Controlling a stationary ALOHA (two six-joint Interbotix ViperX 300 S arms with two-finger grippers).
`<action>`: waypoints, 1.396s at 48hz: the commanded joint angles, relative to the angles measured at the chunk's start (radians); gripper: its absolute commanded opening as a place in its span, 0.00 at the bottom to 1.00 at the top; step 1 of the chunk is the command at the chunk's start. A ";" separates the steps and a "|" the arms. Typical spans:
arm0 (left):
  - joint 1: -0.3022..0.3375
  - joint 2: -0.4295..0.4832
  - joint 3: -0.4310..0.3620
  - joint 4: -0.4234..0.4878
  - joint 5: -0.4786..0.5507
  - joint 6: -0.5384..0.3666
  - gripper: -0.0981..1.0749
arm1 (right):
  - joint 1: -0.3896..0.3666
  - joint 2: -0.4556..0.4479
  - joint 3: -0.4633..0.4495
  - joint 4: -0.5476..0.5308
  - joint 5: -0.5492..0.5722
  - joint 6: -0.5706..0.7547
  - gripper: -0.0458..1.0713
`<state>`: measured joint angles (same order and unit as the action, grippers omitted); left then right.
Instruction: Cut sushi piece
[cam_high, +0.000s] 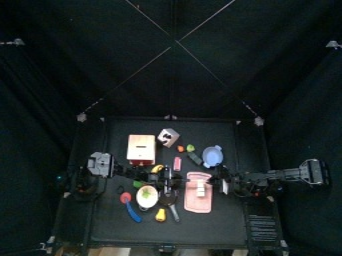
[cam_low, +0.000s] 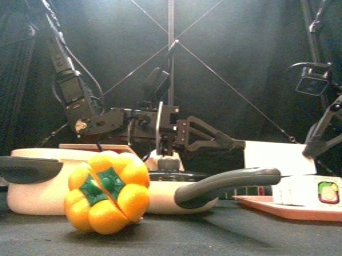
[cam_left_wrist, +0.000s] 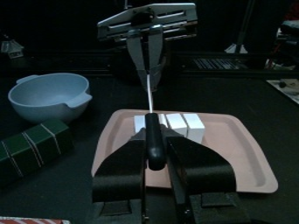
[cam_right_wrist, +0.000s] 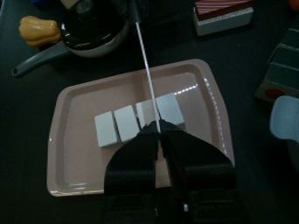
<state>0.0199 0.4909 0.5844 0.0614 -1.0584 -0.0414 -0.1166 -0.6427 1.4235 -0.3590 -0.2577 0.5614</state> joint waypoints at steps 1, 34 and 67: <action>-0.008 -0.008 -0.015 0.002 -0.003 0.000 0.45 | -0.003 0.006 -0.012 0.006 -0.002 0.002 0.43; -0.011 -0.006 -0.011 -0.005 0.057 -0.002 0.45 | -0.003 0.074 -0.061 0.034 0.095 0.003 0.42; -0.012 -0.006 -0.014 -0.025 0.163 -0.002 0.45 | 0.000 0.204 -0.106 0.057 0.095 0.002 0.42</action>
<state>0.0153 0.4970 0.5814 0.0368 -0.9035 -0.0445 -0.1135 -0.4387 1.3330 -0.3053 -0.1626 0.5614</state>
